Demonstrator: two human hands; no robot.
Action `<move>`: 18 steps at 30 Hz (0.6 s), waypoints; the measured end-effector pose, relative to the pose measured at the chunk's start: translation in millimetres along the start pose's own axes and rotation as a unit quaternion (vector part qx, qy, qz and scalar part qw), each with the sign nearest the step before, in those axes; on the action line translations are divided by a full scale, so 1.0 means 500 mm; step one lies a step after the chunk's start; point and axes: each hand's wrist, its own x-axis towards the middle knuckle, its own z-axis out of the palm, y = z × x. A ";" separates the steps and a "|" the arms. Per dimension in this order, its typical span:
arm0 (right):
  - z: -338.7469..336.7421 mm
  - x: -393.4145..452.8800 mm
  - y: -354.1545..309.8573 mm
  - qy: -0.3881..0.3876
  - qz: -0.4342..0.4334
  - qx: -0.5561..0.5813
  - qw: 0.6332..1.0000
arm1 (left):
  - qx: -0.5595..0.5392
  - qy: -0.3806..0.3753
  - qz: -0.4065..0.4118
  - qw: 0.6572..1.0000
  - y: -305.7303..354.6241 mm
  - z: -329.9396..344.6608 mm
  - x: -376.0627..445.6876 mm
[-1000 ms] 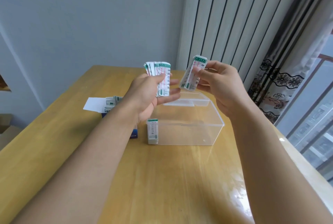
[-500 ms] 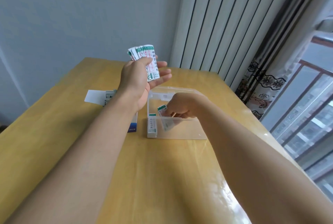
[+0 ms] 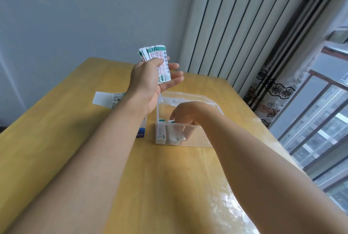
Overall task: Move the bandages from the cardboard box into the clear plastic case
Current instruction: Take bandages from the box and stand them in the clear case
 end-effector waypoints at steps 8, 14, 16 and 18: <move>-0.008 0.000 -0.014 -0.037 -0.021 0.030 0.999 | 0.001 0.000 -0.007 1.000 -0.002 0.000 -0.001; -0.009 0.008 -0.017 -0.031 -0.011 0.064 0.997 | 0.003 -0.005 -0.017 1.000 -0.002 0.001 -0.005; -0.009 0.014 -0.019 -0.009 -0.008 0.061 0.998 | 0.001 -0.006 -0.019 1.000 -0.002 0.001 -0.004; -0.007 0.015 -0.018 -0.022 -0.012 0.054 0.998 | 0.004 -0.008 -0.022 1.000 -0.004 0.000 -0.004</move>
